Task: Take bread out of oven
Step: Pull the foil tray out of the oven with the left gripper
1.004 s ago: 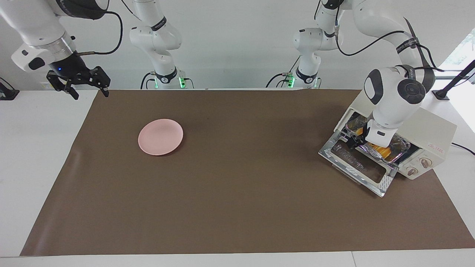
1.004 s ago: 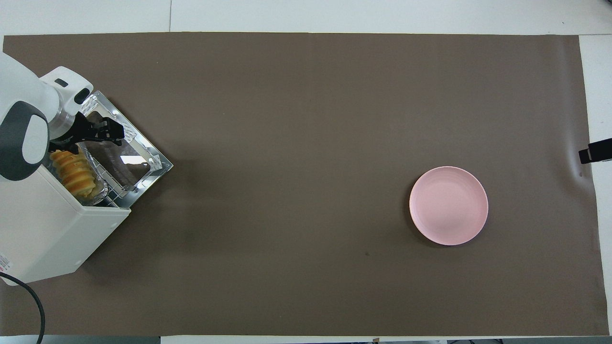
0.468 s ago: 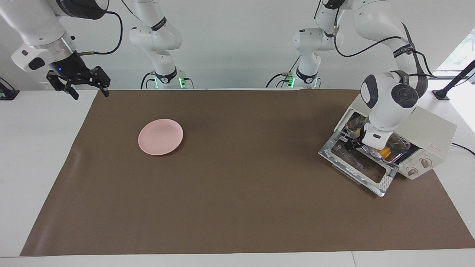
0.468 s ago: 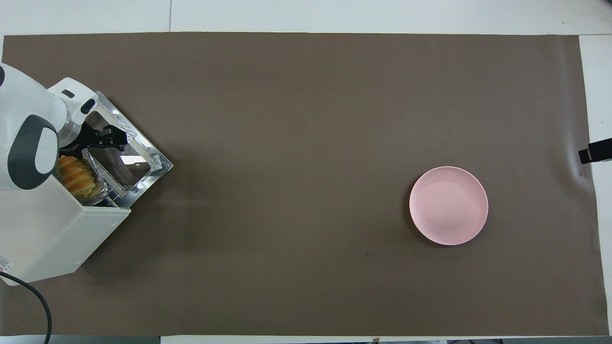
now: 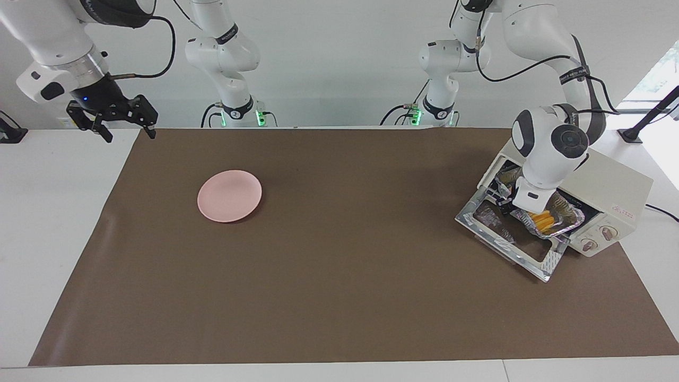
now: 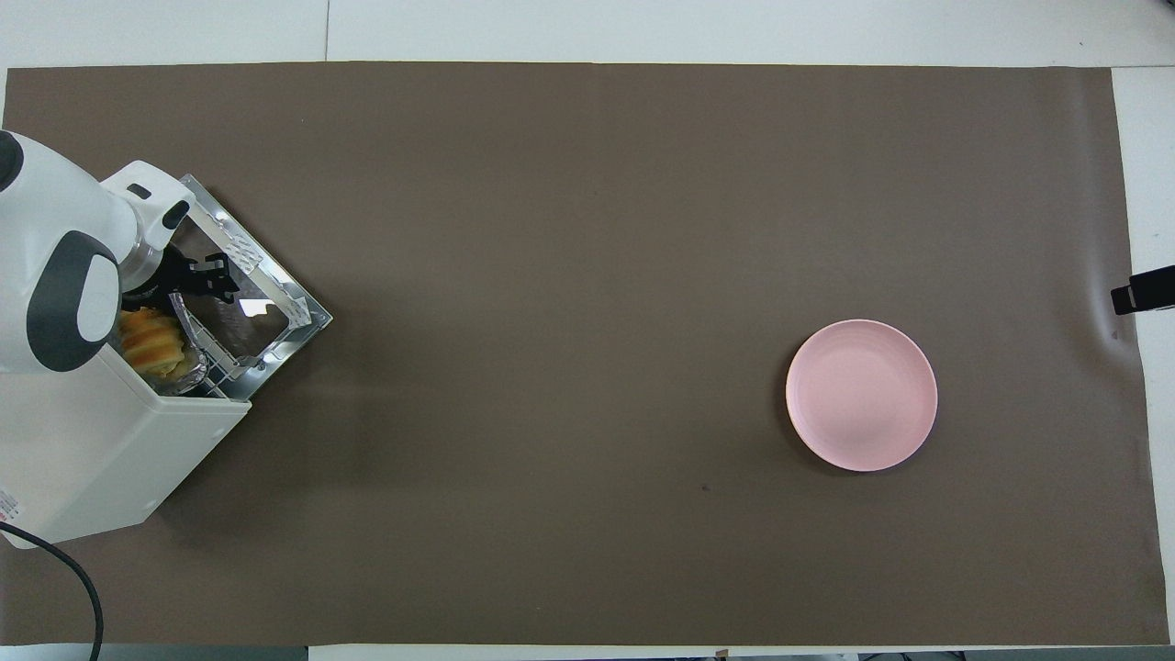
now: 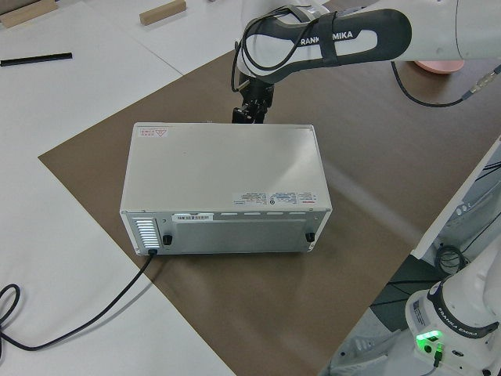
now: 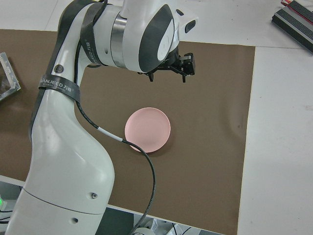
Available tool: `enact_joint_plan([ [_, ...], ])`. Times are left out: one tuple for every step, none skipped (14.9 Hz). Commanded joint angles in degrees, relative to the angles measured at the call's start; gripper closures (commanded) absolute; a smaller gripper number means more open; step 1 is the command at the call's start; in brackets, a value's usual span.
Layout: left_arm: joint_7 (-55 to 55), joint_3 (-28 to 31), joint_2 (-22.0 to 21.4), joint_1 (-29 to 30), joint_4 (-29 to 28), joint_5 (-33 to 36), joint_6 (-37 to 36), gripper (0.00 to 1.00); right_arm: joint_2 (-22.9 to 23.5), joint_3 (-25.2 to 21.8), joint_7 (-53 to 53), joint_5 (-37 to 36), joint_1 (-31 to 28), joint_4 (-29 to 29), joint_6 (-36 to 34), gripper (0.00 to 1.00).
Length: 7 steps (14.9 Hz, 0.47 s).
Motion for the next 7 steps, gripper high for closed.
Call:
enact_joint_plan([
  [1.21,-0.34,-2.4,0.87,-2.91,1.35,1.01,1.0,-0.91,0.19,-0.89,-0.8,-0.12,-0.87,-0.49,0.0],
  [1.21,-0.43,-2.32,0.52,-2.56,1.35,1.0,1.0,-0.91,0.19,-0.89,-0.8,-0.12,-0.87,-0.49,0.0],
  [1.13,-0.51,-1.88,0.0,-1.69,1.35,1.09,1.0,-0.91,0.19,-0.89,-0.8,-0.12,-0.87,-0.49,0.0],
  [0.69,-0.69,-1.27,-0.97,0.67,1.17,0.74,1.0,-0.91,0.19,-0.89,-0.8,-0.12,-0.87,-0.49,0.0],
  [0.69,-0.69,0.05,-3.15,3.65,0.73,0.04,1.0,-0.91,0.19,-0.89,-0.8,-0.12,-0.87,-0.49,0.0],
  [0.6,-0.69,1.45,-4.91,6.99,-0.05,-0.48,1.0,-0.91,0.19,-0.89,-0.8,-0.2,-0.87,-0.49,0.0],
  [0.51,-0.69,3.21,-6.58,10.85,-1.63,-1.97,1.0,-0.91,0.19,-0.89,-0.8,-0.2,-0.87,-0.49,0.0],
])
